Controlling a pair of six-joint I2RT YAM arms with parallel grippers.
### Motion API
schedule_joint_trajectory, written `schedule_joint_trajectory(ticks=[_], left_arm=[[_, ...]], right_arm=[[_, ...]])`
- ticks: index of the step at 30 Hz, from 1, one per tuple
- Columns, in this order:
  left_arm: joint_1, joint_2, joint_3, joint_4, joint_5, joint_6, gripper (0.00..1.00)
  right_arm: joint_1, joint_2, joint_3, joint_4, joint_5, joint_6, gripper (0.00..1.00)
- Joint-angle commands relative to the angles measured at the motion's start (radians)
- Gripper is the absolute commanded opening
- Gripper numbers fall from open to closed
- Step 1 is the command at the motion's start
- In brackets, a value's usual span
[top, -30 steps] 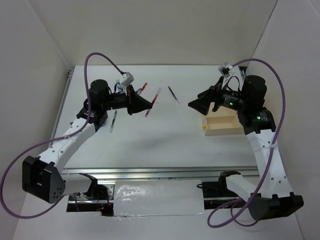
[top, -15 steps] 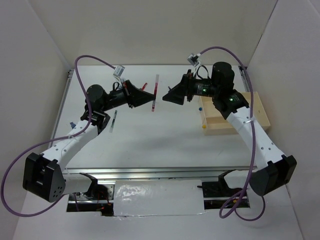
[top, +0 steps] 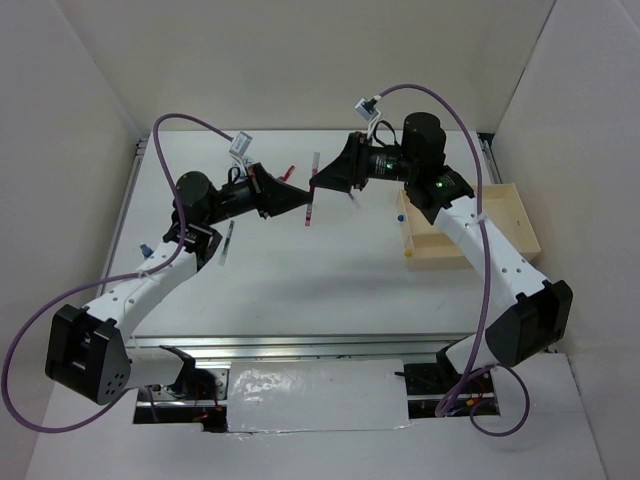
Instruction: Sort the stationery into containers
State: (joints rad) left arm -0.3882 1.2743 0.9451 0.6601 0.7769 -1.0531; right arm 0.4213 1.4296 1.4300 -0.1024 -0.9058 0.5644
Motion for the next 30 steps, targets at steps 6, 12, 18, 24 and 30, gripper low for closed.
schedule_joint_trajectory(ticks=[6,12,18,24,30], left_arm=[[-0.001,-0.027,-0.009,0.046,-0.008,0.001,0.00],[0.003,-0.027,0.020,-0.014,-0.015,0.036,0.49],[0.066,-0.015,0.206,-0.555,-0.042,0.508,0.99],[0.071,0.134,0.463,-1.186,-0.437,0.807,0.99],[0.129,0.116,0.388,-1.173,-0.504,0.817,0.99]], right_arm=[[0.031,0.046,0.083,0.098,-0.022,0.025,0.34],[0.021,0.019,0.081,0.017,0.042,-0.050,0.00],[-0.134,-0.044,0.133,-0.289,0.090,-0.309,0.00],[-0.369,-0.052,0.169,-0.741,0.355,-0.807,0.00],[-0.648,0.034,0.171,-0.875,0.617,-1.062,0.00]])
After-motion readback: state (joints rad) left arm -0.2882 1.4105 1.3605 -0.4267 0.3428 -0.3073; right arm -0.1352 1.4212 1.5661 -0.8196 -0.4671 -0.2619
